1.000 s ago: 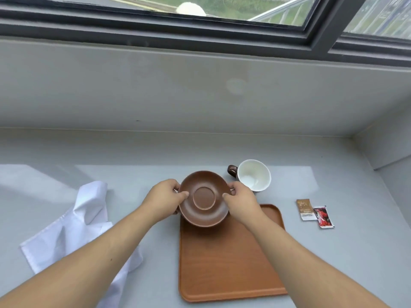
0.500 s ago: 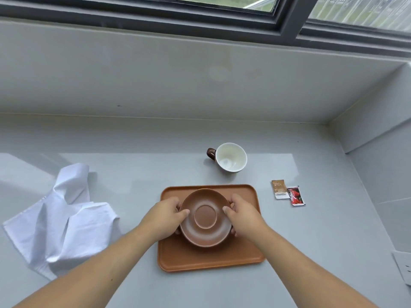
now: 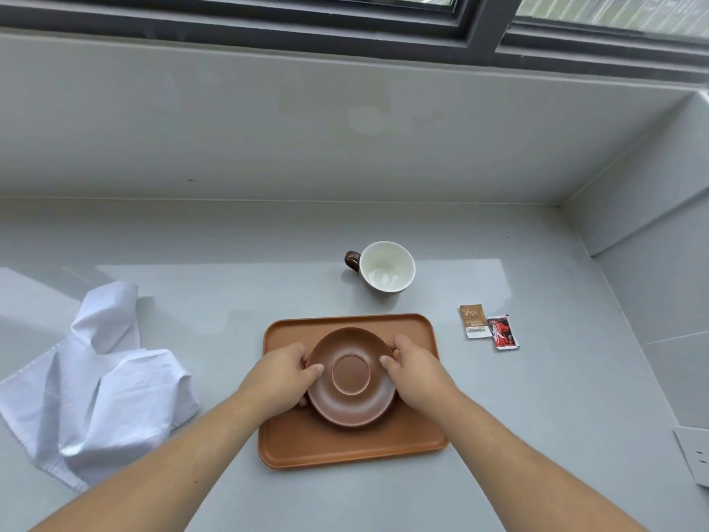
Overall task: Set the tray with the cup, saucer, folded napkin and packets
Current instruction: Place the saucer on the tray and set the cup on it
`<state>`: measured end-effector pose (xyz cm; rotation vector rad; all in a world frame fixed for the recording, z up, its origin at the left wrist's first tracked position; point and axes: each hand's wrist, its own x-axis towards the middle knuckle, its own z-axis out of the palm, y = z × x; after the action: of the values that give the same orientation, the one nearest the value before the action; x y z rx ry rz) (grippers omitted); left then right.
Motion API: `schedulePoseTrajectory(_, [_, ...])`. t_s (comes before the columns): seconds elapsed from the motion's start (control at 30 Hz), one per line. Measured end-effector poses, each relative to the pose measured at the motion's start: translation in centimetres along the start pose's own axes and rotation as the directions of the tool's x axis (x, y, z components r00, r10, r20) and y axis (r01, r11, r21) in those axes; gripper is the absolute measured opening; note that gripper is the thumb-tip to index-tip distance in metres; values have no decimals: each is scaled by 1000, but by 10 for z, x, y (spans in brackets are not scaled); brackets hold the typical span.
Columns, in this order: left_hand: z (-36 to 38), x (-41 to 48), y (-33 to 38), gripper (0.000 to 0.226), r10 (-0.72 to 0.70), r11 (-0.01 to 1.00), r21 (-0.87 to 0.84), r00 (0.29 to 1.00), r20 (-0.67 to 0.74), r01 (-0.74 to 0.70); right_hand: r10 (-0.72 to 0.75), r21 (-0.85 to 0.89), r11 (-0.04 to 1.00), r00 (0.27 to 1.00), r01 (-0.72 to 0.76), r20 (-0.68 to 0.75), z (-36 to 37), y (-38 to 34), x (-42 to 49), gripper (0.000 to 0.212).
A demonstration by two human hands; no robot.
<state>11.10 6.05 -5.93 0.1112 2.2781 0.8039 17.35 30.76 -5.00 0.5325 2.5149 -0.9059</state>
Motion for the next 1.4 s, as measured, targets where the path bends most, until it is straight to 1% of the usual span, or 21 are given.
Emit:
schedulePoseTrajectory(0.17, [1, 3, 0, 28, -23, 1000, 10, 1000, -3, 23, 11, -14, 1000, 1000, -11, 8, 0, -2, 1, 26])
schedulePoseTrajectory(0.27, [1, 5, 2, 30, -26, 998, 50, 1000, 5, 26, 22, -24, 999, 1000, -21, 16, -1, -1, 2, 23])
schedulePoseTrajectory(0.33, [-3, 6, 4, 35, -20, 988, 151, 999, -28, 24, 20, -33, 999, 1000, -19, 23, -2, -1, 4, 21])
schedulePoseTrajectory(0.4, [-8, 9, 8, 37, 28, 957, 291, 994, -110, 5, 16, -24, 1000, 1000, -16, 8, -5, -1, 6, 16])
schedulePoseTrajectory(0.5, [-19, 19, 22, 30, 102, 947, 321, 967, -233, -22, 51, 68, 997, 995, -46, -84, -17, -3, 14, 15])
schedulePoseTrajectory(0.57, [-29, 30, 37, 23, 154, 946, 317, 949, -275, -62, 97, 154, 985, 981, -71, -167, -27, -5, 23, 15])
schedulePoseTrajectory(0.6, [-33, 38, 45, 25, 176, 950, 298, 942, -285, -87, 120, 198, 977, 971, -79, -206, -32, -6, 28, 17])
schedulePoseTrajectory(0.67, [-41, 55, 63, 41, 202, 959, 251, 937, -283, -131, 170, 286, 953, 953, -95, -251, -42, -9, 41, 29])
schedulePoseTrajectory(0.7, [-44, 65, 71, 50, 217, 958, 241, 938, -270, -152, 196, 333, 937, 951, -109, -240, -47, -12, 48, 36])
schedulePoseTrajectory(0.77, [-49, 82, 87, 64, 250, 949, 252, 938, -238, -189, 235, 433, 890, 959, -145, -161, -55, -19, 62, 45])
schedulePoseTrajectory(0.83, [-52, 97, 100, 68, 281, 932, 291, 937, -208, -215, 243, 484, 858, 966, -169, -92, -61, -26, 75, 45])
schedulePoseTrajectory(0.9, [-53, 109, 109, 65, 293, 916, 333, 940, -177, -223, 226, 466, 869, 971, -164, -80, -65, -32, 85, 36])
schedulePoseTrajectory(0.97, [-53, 118, 112, 55, 294, 906, 359, 943, -155, -224, 218, 433, 886, 973, -165, -76, -67, -35, 92, 27])
schedulePoseTrajectory(1.03, [-52, 123, 114, 45, 297, 910, 345, 943, -151, -231, 219, 409, 896, 974, -175, -64, -69, -35, 97, 24])
schedulePoseTrajectory(1.13, [-51, 126, 114, 30, 307, 911, 340, 935, -176, -235, 214, 374, 912, 974, -171, -76, -69, -36, 99, 26])
schedulePoseTrajectory(1.33, [-63, 94, 101, 4, 329, 893, 384, 922, -202, -235, 116, 327, 942, 988, -75, -107, -68, -47, 73, 28])
schedulePoseTrajectory(1.37, [-65, 85, 97, 2, 331, 891, 388, 924, -193, -238, 98, 303, 951, 990, -63, -103, -67, -49, 65, 29])
schedulePoseTrajectory(1.4, [-67, 74, 93, 4, 329, 888, 392, 927, -181, -239, 79, 280, 959, 992, -49, -96, -66, -51, 55, 30])
